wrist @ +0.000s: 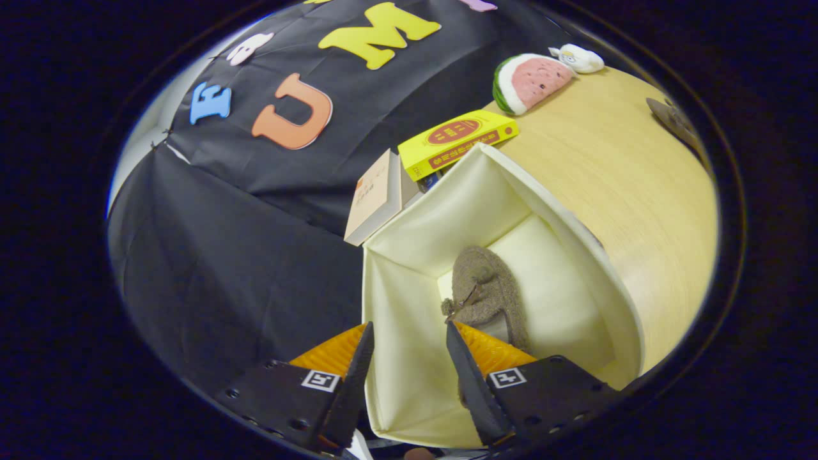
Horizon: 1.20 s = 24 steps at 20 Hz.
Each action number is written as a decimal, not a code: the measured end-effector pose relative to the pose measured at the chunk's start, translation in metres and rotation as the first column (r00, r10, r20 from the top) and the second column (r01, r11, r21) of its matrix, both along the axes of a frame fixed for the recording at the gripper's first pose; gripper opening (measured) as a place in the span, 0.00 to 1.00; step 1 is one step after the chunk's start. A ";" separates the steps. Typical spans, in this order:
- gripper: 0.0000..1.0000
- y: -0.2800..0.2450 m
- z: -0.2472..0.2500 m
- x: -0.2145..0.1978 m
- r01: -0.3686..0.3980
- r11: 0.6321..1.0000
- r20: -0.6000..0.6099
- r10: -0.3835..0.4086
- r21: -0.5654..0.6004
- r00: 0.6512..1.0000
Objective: Open the storage box then place both shoes into the box .Put the left shoe in first, then the right shoe, with the right side of both shoes facing outward in a uniform manner.
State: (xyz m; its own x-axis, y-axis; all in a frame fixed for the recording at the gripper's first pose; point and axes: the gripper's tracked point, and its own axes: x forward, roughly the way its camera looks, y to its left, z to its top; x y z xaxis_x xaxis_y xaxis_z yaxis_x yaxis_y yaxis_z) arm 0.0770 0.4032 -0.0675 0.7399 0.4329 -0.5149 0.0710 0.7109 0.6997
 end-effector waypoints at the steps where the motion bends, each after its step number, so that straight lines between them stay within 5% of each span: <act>1: 0.78 -0.002 0.006 0.000 -0.006 1.000 0.030 0.007 -0.026 1.000; 6: 0.94 -0.032 0.044 -0.011 -0.037 0.974 0.203 0.084 -0.223 0.976; 11: 0.94 -0.089 0.078 -0.032 -0.066 0.952 0.270 0.150 -0.298 0.951; 17: 0.94 -0.219 0.104 -0.047 0.036 0.909 0.354 0.126 -0.416 0.927; 24: 0.94 -0.392 0.085 -0.061 0.135 0.796 0.303 0.064 -0.590 0.951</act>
State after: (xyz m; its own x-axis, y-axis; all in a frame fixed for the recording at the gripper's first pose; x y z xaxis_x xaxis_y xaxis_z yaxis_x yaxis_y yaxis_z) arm 0.0159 0.0110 0.0178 0.9055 0.0821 -0.4163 -0.0323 0.9916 0.1254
